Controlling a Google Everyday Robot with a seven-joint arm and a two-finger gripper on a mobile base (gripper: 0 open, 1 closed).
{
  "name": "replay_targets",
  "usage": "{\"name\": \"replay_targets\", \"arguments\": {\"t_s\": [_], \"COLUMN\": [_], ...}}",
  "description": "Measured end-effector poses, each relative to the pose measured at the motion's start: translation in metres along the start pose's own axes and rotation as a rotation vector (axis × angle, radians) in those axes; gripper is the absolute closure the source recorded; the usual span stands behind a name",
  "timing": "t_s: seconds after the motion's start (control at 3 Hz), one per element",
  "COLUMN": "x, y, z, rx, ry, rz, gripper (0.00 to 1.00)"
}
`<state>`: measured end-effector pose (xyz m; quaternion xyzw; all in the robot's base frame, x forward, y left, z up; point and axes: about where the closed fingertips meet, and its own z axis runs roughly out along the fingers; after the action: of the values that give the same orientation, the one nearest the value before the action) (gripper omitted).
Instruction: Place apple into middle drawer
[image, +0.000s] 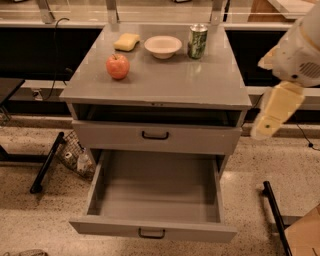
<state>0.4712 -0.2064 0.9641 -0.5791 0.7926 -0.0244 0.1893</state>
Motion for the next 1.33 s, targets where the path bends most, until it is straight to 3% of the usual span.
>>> {"name": "replay_targets", "arguments": {"t_s": [0.67, 1.0, 1.33], "x": [-0.055, -0.064, -0.064], "y": [-0.057, -0.072, -0.072], "z": [0.070, 0.064, 0.065], "rx": [0.065, 0.122, 0.122], "ry": [-0.222, -0.266, -0.265], "rz": [0.247, 0.265, 0.263], "gripper": [0.00, 0.00, 0.00]}}
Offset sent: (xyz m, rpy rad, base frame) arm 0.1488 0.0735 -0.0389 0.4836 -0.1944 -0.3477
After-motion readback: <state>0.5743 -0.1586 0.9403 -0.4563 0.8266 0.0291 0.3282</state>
